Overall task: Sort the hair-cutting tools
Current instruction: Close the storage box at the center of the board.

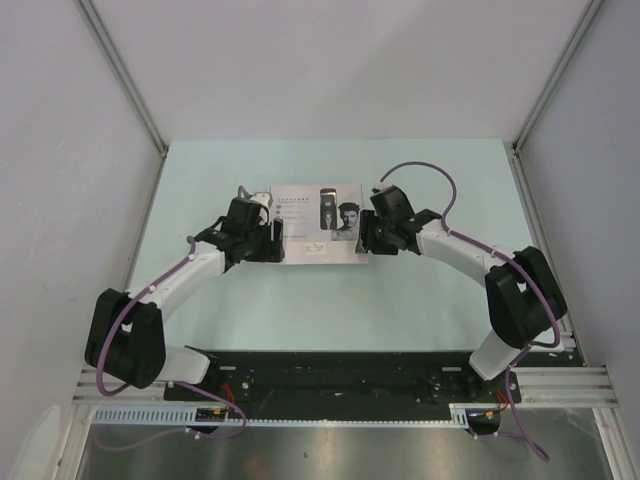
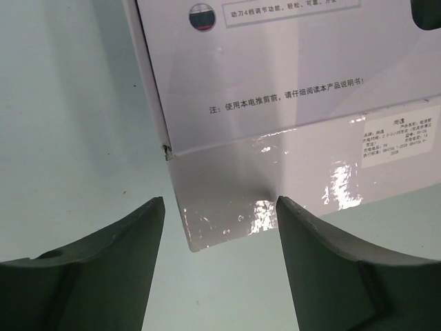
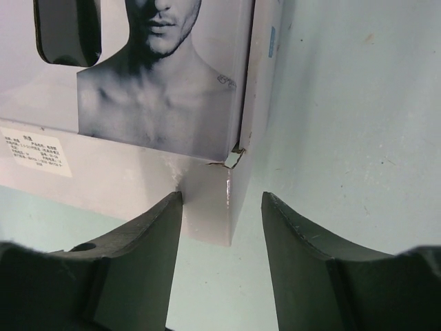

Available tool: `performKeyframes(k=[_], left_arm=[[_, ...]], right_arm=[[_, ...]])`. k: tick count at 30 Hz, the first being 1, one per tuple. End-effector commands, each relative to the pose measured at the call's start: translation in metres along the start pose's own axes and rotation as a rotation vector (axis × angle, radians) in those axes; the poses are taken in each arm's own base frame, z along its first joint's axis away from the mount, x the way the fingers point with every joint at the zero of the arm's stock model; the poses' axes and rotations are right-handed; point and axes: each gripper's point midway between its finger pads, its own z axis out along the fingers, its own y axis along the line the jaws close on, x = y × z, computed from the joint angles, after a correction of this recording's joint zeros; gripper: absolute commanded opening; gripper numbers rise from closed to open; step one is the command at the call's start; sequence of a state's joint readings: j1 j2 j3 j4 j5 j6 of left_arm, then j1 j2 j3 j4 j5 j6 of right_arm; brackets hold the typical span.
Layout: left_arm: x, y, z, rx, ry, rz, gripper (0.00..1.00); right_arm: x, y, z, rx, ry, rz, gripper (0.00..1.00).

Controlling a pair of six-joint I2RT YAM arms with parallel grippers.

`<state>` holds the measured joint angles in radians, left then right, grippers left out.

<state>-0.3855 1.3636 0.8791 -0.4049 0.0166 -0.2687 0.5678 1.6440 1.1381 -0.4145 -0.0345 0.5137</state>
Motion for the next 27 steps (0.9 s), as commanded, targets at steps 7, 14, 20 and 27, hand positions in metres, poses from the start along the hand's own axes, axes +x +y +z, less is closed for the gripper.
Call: performKeyframes(k=[7,14,20,27], left_arm=[[0.005,0.018,0.008,-0.102,-0.001,0.004,0.58],[0.015,0.028,0.019,-0.158,0.036,-0.009,0.5],[0.018,0.042,0.036,-0.242,0.073,-0.03,0.44],[-0.017,0.036,0.032,-0.194,0.012,-0.043,0.4]], right_arm=[[-0.007,-0.019,0.016,0.102,-0.108,0.0,0.47],[-0.01,-0.026,0.025,0.104,-0.164,0.012,0.44],[-0.017,-0.035,0.037,0.116,-0.236,0.036,0.44],[-0.039,-0.019,0.028,0.048,-0.325,0.004,0.44]])
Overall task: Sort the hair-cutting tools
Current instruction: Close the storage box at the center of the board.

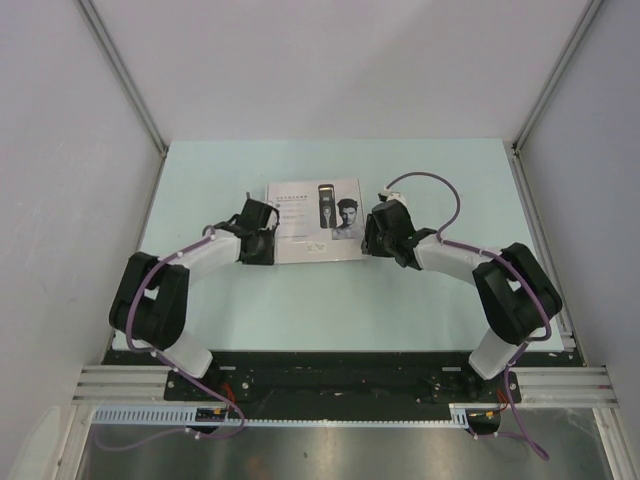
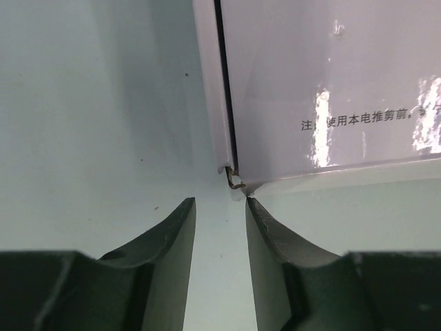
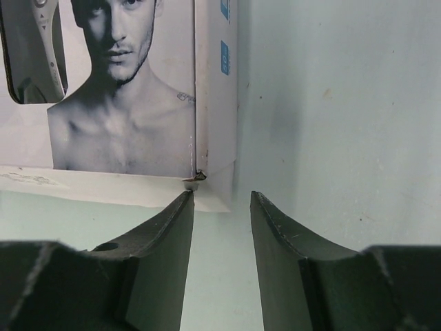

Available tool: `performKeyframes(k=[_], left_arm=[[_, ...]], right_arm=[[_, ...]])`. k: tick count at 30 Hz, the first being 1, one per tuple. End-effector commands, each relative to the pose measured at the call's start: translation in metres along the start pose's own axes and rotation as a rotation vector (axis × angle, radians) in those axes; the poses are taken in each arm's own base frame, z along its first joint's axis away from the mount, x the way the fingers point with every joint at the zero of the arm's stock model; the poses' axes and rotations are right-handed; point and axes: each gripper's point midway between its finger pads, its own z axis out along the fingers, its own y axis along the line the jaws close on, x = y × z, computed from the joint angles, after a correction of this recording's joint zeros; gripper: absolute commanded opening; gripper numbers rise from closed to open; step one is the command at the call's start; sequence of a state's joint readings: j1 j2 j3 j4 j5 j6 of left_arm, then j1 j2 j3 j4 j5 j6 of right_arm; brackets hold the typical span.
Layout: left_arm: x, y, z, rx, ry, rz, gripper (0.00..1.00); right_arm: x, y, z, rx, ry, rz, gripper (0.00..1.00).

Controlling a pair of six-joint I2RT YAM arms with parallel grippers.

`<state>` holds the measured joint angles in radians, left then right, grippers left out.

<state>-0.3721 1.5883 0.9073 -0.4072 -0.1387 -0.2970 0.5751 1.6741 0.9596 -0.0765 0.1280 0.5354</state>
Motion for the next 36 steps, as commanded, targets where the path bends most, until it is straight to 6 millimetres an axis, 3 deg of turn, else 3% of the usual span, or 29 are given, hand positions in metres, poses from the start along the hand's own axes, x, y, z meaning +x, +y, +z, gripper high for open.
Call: performKeyframes(k=[1,5,9,10,11,13,15,20,21,22,23,24,25,27,30,33,36], left_arm=[[-0.052,-0.005,-0.032,0.042,-0.162,-0.025,0.4],[-0.084,0.001,-0.09,0.063,-0.363,-0.018,0.48],[-0.141,0.004,-0.122,0.084,-0.575,-0.027,0.59],[-0.146,0.0,-0.103,0.09,-0.54,-0.027,0.6],[-0.173,-0.003,-0.112,0.101,-0.579,-0.045,0.6],[-0.196,-0.009,-0.096,0.131,-0.557,-0.058,0.62],[-0.222,-0.017,-0.067,0.137,-0.531,-0.079,0.65],[-0.276,-0.037,0.002,0.177,-0.498,-0.099,0.7],[-0.281,-0.04,0.012,0.184,-0.495,-0.102,0.73],[-0.302,-0.044,0.006,0.196,-0.537,-0.111,0.76],[-0.298,-0.047,0.035,0.19,-0.501,-0.121,0.78],[-0.305,-0.049,0.042,0.199,-0.505,-0.12,0.79],[-0.324,-0.052,0.037,0.213,-0.545,-0.118,0.79],[-0.321,-0.053,0.065,0.206,-0.519,-0.118,0.82],[-0.322,-0.06,0.077,0.257,-0.505,-0.095,0.82],[-0.303,-0.072,0.079,0.339,-0.449,-0.038,0.75],[-0.268,-0.082,0.086,0.417,-0.36,0.016,0.65]], right_arm=[[-0.035,0.013,-0.009,-0.036,-0.146,-0.024,0.44],[-0.051,0.042,-0.038,-0.118,-0.219,-0.073,0.45],[-0.058,0.068,-0.052,-0.198,-0.273,-0.117,0.47],[-0.057,0.073,-0.051,-0.225,-0.269,-0.132,0.47],[-0.057,0.079,-0.051,-0.253,-0.271,-0.135,0.47],[-0.051,0.089,-0.051,-0.309,-0.245,-0.157,0.47],[-0.041,0.096,-0.05,-0.332,-0.221,-0.181,0.46],[-0.012,0.111,-0.041,-0.364,-0.182,-0.319,0.32],[-0.002,0.113,-0.034,-0.362,-0.162,-0.34,0.3],[0.002,0.115,-0.032,-0.367,-0.161,-0.353,0.28],[0.005,0.117,-0.03,-0.376,-0.156,-0.365,0.27],[0.011,0.118,-0.026,-0.374,-0.145,-0.366,0.27],[0.012,0.119,-0.024,-0.373,-0.145,-0.366,0.26],[0.016,0.118,-0.021,-0.361,-0.138,-0.359,0.25],[0.019,0.116,-0.015,-0.349,-0.134,-0.353,0.25],[0.022,0.114,-0.009,-0.335,-0.126,-0.333,0.25],[0.027,0.111,-0.002,-0.317,-0.114,-0.322,0.25]])
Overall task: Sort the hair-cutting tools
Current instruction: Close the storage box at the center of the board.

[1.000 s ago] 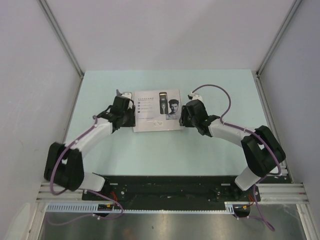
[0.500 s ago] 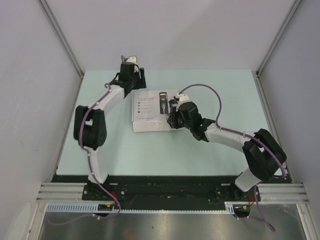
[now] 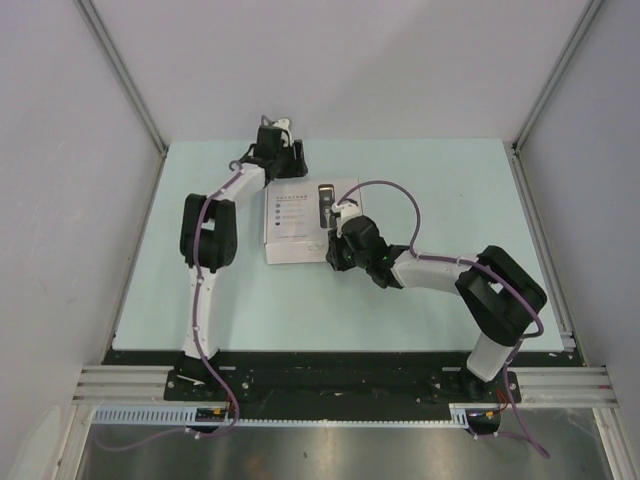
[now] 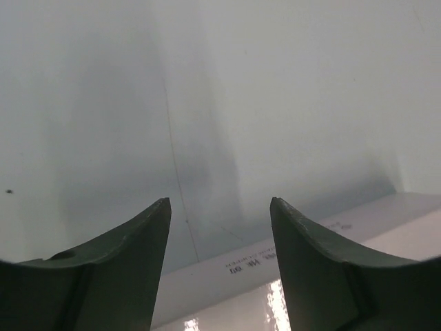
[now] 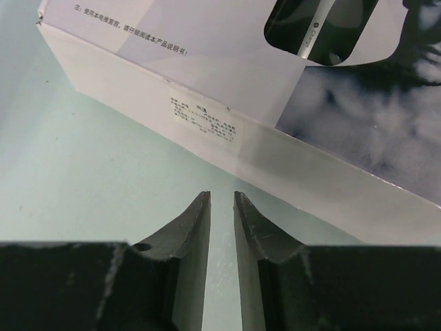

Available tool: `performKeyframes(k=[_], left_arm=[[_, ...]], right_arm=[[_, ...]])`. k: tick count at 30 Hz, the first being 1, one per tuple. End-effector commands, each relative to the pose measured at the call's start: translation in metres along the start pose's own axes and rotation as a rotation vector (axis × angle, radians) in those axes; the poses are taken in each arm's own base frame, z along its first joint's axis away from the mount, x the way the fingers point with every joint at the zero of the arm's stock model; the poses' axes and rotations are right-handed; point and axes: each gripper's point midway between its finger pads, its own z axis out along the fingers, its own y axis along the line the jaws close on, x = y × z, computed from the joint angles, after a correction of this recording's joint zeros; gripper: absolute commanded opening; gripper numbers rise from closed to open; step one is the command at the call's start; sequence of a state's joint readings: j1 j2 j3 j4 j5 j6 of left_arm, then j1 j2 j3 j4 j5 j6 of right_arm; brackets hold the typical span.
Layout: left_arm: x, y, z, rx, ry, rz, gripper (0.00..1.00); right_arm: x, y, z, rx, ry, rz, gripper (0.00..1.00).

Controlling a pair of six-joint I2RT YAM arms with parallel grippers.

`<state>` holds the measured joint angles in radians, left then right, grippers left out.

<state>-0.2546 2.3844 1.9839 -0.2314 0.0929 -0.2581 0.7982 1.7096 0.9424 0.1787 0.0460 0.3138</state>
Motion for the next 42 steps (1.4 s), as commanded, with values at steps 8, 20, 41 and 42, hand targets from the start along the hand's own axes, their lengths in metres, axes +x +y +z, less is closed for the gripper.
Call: performKeyframes(k=[8,20,41,42], left_arm=[[0.067,-0.031,-0.054,0.243,0.195,0.026,0.52],[0.129,-0.033,-0.098,0.248,0.349,-0.085,0.43],[0.214,-0.113,-0.186,0.439,0.529,-0.032,0.28],[0.215,-0.115,-0.188,0.446,0.53,-0.023,0.27]], right_arm=[[0.012,-0.025,0.017,0.112,-0.003,0.046,0.24],[0.032,-0.038,0.025,0.147,0.02,0.101,0.22],[-0.003,-0.066,0.058,0.116,-0.09,0.317,0.24],[-0.007,-0.07,0.057,0.133,-0.088,0.316,0.25]])
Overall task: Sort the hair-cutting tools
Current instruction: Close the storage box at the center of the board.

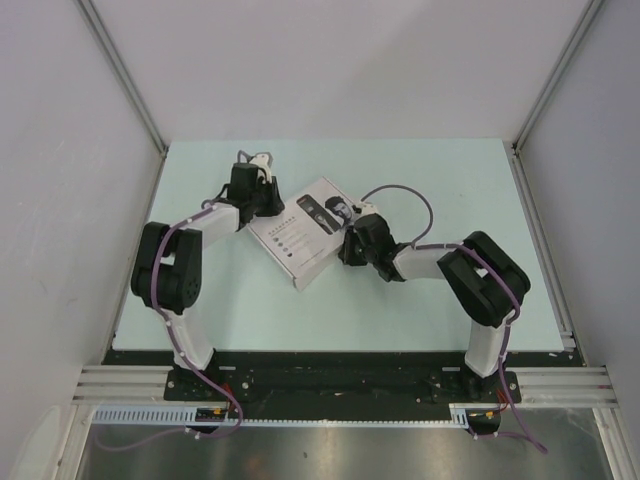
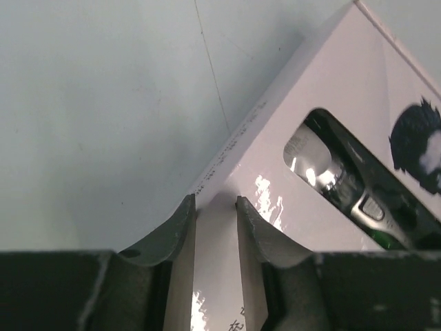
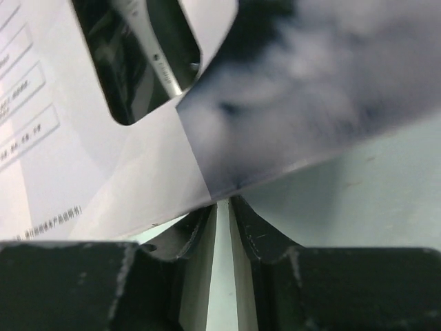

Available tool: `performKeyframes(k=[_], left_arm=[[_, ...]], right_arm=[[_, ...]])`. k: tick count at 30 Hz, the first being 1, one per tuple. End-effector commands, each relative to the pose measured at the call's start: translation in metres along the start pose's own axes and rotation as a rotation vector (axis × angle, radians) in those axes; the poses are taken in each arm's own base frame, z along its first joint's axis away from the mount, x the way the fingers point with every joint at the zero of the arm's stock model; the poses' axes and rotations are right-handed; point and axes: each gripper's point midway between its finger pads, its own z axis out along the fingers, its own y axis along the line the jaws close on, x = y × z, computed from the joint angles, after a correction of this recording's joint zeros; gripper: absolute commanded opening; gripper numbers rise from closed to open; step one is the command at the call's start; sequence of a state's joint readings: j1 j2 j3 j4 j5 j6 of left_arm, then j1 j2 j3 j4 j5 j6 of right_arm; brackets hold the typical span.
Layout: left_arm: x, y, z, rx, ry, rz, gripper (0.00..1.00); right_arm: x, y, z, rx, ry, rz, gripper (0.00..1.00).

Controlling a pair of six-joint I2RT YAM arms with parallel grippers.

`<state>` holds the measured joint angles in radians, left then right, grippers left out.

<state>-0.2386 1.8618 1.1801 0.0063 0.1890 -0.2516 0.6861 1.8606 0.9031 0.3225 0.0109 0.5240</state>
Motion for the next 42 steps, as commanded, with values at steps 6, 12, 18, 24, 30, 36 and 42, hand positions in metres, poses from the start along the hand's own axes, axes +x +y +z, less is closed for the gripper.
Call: performKeyframes(k=[6,12,18,24,30,36,42], left_arm=[[0.116,-0.107,-0.056,0.268,0.398,-0.008,0.29],[0.101,-0.074,-0.058,0.118,0.322,-0.047,0.45],[0.086,-0.05,-0.074,0.022,0.242,-0.068,0.61],[0.09,-0.034,-0.086,-0.028,0.236,-0.112,0.68],[0.116,-0.016,-0.097,-0.068,0.305,-0.175,0.64],[0.146,-0.025,-0.1,-0.006,0.406,-0.222,0.45],[0.159,-0.052,-0.108,0.137,0.484,-0.273,0.32]], right_arm=[[-0.043,-0.041,-0.022,0.197,-0.029,0.092,0.41],[-0.006,-0.031,-0.075,0.27,0.109,0.001,0.56],[0.037,-0.025,-0.091,0.272,0.197,0.022,0.45],[0.055,-0.014,-0.095,0.139,0.249,-0.029,0.38],[0.078,-0.005,-0.097,0.009,0.251,-0.013,0.33],[0.082,0.023,-0.089,-0.091,0.233,-0.003,0.24],[0.095,0.047,-0.08,-0.195,0.253,-0.006,0.15]])
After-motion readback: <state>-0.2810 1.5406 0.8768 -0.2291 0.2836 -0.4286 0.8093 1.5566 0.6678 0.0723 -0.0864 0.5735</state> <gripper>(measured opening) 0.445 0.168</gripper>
